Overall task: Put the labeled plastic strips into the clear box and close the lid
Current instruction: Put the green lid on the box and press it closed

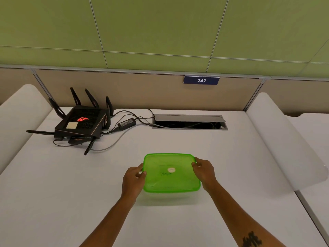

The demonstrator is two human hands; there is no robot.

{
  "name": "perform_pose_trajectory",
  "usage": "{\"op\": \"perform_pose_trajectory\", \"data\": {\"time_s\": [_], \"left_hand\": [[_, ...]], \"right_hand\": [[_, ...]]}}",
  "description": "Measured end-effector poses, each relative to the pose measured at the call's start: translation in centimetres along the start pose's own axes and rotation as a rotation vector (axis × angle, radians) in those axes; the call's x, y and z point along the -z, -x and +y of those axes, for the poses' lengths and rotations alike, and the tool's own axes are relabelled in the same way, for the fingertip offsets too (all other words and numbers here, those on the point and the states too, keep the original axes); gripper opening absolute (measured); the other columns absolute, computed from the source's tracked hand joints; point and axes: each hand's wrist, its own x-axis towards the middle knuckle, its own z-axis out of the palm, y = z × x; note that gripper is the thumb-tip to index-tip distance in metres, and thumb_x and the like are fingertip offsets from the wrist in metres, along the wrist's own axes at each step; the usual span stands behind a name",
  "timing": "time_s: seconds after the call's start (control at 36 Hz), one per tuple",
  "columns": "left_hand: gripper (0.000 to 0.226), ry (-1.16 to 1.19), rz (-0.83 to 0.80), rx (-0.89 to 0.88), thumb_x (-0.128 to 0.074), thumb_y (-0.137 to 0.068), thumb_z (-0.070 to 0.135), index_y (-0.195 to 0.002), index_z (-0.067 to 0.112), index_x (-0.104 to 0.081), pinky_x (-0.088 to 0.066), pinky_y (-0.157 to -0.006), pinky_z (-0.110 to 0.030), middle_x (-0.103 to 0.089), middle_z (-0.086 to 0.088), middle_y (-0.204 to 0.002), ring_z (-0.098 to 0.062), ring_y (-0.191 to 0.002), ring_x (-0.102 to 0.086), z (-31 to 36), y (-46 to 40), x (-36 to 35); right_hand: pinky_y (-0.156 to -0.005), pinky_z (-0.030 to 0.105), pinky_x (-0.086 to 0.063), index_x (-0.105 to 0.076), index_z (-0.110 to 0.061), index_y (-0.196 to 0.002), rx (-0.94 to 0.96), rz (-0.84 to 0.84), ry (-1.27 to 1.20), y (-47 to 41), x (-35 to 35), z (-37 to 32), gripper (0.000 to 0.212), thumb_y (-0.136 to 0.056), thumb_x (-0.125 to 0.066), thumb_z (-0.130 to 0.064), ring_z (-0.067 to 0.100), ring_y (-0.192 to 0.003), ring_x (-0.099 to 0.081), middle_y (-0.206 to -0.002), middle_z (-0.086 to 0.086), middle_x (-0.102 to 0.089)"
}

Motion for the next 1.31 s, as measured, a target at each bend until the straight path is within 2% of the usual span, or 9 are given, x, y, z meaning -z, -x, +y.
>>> {"op": "perform_pose_trajectory", "data": {"time_s": [0.22,0.36,0.44,0.56,0.64,0.75,0.89,1.08,1.31], "left_hand": [[0.037,0.033,-0.013,0.026,-0.071,-0.094,0.019,-0.130,0.031,-0.072,-0.051,-0.078,-0.028,-0.068,-0.001,-0.111,-0.013,-0.090,-0.070,-0.5,0.4,0.4],[0.040,0.092,-0.031,0.059,-0.072,-0.094,0.019,-0.133,0.028,-0.069,-0.058,-0.084,-0.036,-0.071,-0.003,-0.115,-0.019,-0.092,-0.072,-0.8,0.3,0.4],[0.049,0.142,-0.025,0.100,-0.073,-0.094,0.016,-0.141,0.017,-0.062,-0.055,-0.078,-0.030,-0.071,-0.004,-0.116,-0.020,-0.091,-0.070,-0.8,0.3,0.3],[0.044,0.193,-0.037,0.158,-0.073,-0.094,0.014,-0.137,0.013,-0.063,-0.053,-0.072,-0.028,-0.072,-0.003,-0.111,-0.020,-0.087,-0.069,-0.6,0.5,0.3],[0.035,0.220,-0.049,0.187,-0.073,-0.094,0.013,-0.129,0.013,-0.068,-0.060,-0.082,-0.040,-0.074,-0.004,-0.110,-0.029,-0.097,-0.073,-0.9,0.5,0.4],[0.029,0.259,-0.070,0.207,-0.072,-0.095,0.013,-0.124,0.013,-0.070,-0.061,-0.090,-0.052,-0.074,-0.002,-0.104,-0.032,-0.097,-0.074,-1.0,0.6,0.4],[0.025,0.275,-0.099,0.216,-0.071,-0.096,0.014,-0.121,0.014,-0.072,-0.061,-0.089,-0.055,-0.075,-0.003,-0.105,-0.033,-0.096,-0.075,-1.3,0.8,0.5],[0.022,0.290,-0.097,0.214,-0.070,-0.097,0.017,-0.119,0.017,-0.072,-0.063,-0.082,-0.052,-0.072,-0.011,-0.105,-0.035,-0.096,-0.074,-0.6,1.5,0.9],[0.020,0.249,-0.093,0.243,-0.067,-0.099,0.031,-0.113,0.018,-0.070,-0.063,-0.074,-0.044,-0.068,-0.005,-0.105,-0.022,-0.088,-0.068,-0.4,2.4,1.0]], "right_hand": [[-0.064,0.022,-0.038,-0.069,-0.012,-0.133,0.052,0.016,0.008,-0.1,-0.2,0.5,0.033,-0.101,-0.060,-0.016,0.019,-0.086,-0.055,-0.094,0.005,-0.062],[-0.077,0.025,-0.036,-0.070,-0.009,-0.130,0.030,0.026,-0.041,-0.1,-0.5,1.2,0.031,-0.102,-0.060,-0.018,0.026,-0.091,-0.059,-0.102,0.010,-0.062],[-0.086,0.027,-0.039,-0.064,-0.016,-0.140,0.032,0.033,-0.028,-0.4,-1.0,1.9,0.039,-0.103,-0.059,-0.026,0.020,-0.099,-0.056,-0.117,0.013,-0.062],[-0.095,0.033,-0.044,-0.058,-0.021,-0.145,0.034,0.041,-0.024,-0.7,-1.7,2.8,0.042,-0.104,-0.057,-0.030,0.027,-0.112,-0.061,-0.117,0.014,-0.060],[-0.092,0.032,-0.043,-0.057,-0.020,-0.145,0.057,0.055,0.006,-0.7,-2.0,3.2,0.042,-0.104,-0.056,-0.029,0.029,-0.111,-0.060,-0.115,0.016,-0.059],[-0.086,0.034,-0.042,-0.068,-0.010,-0.128,0.082,0.070,0.040,-0.6,-2.6,3.8,0.033,-0.105,-0.054,-0.028,0.033,-0.111,-0.058,-0.106,0.021,-0.063],[-0.074,0.033,-0.038,-0.071,-0.010,-0.105,0.129,0.103,0.053,-0.4,-2.8,4.3,0.028,-0.106,-0.050,-0.029,0.030,-0.097,-0.057,-0.081,0.009,-0.055],[-0.074,0.032,-0.037,-0.071,-0.014,-0.102,0.127,0.120,0.027,-0.5,-3.0,4.6,0.027,-0.107,-0.048,-0.028,0.026,-0.090,-0.055,-0.087,0.014,-0.058],[-0.073,0.033,-0.040,-0.068,-0.018,-0.094,0.137,0.152,0.014,-0.3,-3.3,4.8,0.030,-0.107,-0.046,-0.033,0.021,-0.085,-0.056,-0.090,0.011,-0.059]]}}
